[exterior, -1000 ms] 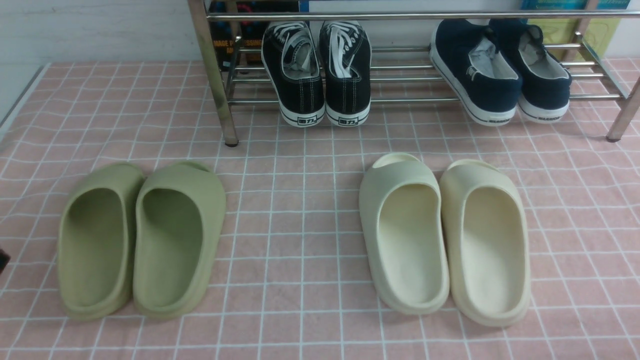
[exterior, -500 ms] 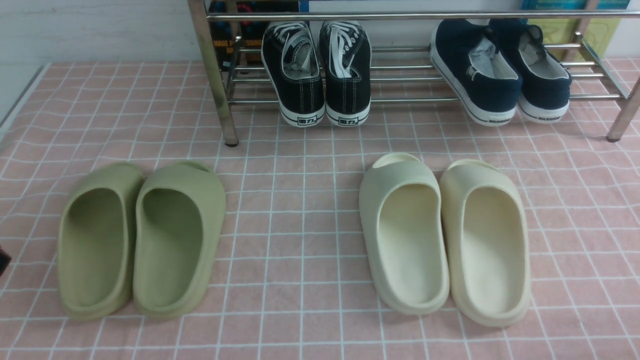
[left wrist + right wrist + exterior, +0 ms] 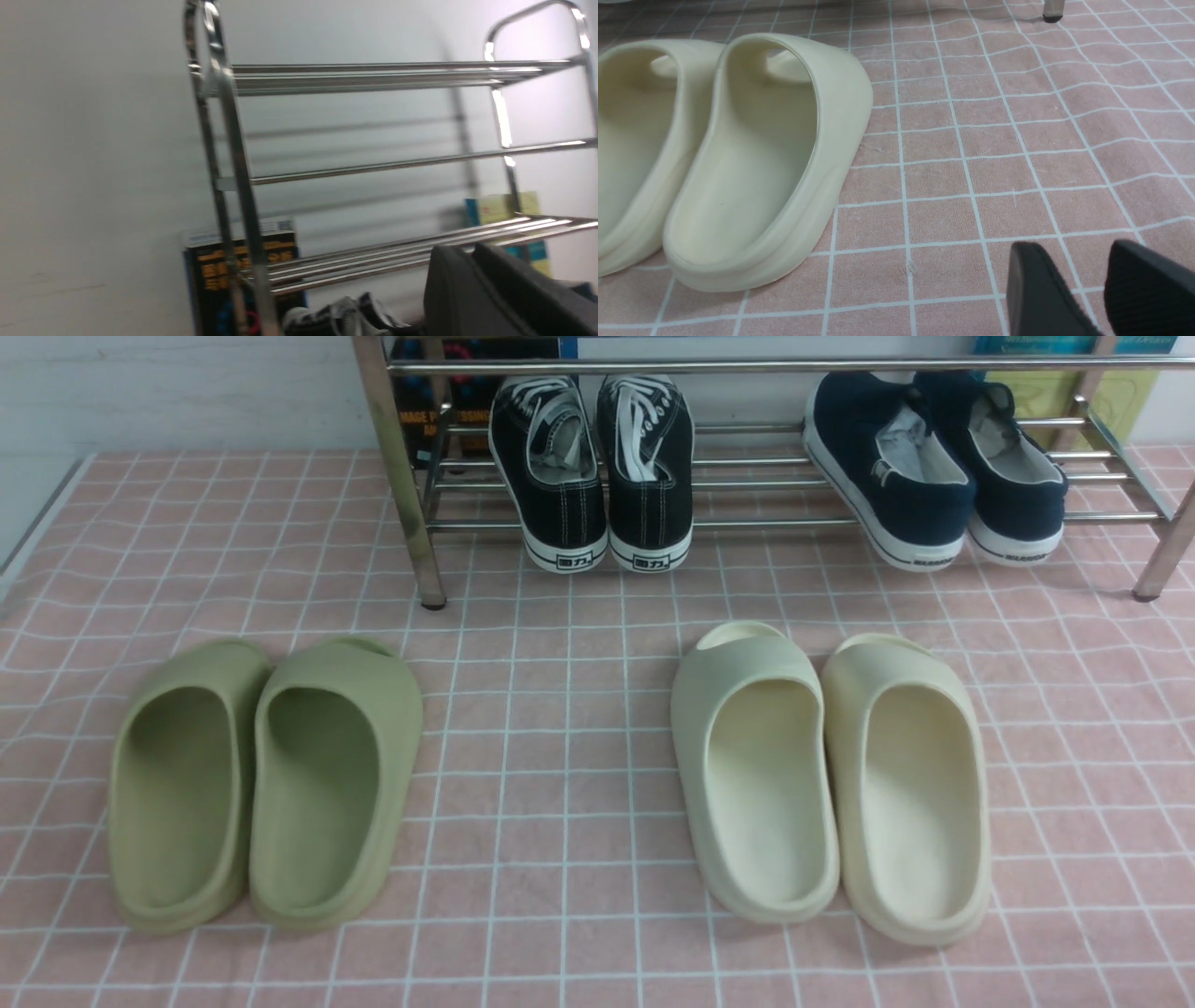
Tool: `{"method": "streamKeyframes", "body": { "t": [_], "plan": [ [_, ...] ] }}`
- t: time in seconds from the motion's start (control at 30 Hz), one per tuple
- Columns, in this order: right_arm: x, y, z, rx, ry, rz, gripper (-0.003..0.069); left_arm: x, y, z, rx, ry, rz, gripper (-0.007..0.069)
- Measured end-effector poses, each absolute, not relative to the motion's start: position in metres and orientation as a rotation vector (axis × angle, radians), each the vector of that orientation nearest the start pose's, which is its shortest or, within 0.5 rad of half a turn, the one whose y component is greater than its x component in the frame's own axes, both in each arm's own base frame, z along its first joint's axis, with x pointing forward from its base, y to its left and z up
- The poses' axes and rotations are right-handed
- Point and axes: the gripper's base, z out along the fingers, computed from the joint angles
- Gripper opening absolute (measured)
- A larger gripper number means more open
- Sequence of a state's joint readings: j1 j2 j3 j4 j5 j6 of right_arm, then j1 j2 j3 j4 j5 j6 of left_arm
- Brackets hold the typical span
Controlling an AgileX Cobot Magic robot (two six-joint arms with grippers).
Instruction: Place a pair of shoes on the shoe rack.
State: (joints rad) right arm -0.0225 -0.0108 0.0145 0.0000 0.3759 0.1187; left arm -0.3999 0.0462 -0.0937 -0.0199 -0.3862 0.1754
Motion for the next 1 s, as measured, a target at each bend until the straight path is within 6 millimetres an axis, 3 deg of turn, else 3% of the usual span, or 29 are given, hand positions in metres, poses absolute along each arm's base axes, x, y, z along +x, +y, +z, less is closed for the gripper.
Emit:
{"method": "streamKeyframes", "body": {
  "t": [0.13,0.27,0.53,0.83,1.0],
  "plan": [
    [0.052,-0.001,0.175,0.131,1.859,0.067,0.0237,0.045,-0.015,0.251,0.227,1.004,-0.133,0.0076],
    [0.052,-0.001,0.175,0.131,1.859,0.067,0.0237,0.048,-0.013,0.244,0.151,1.054,-0.131,0.0076],
    [0.052,-0.001,0.175,0.131,1.859,0.067,0.0237,0.054,-0.008,0.218,0.089,1.350,-0.096,0.0067],
    [0.052,-0.001,0.175,0.131,1.859,0.067,0.0239,0.053,-0.005,0.173,-0.011,1.847,-0.148,0.0018],
    [0.052,-0.001,0.175,0.131,1.859,0.067,0.0239,0.052,-0.005,0.173,-0.010,1.867,-0.156,0.0018]
  ]
}}
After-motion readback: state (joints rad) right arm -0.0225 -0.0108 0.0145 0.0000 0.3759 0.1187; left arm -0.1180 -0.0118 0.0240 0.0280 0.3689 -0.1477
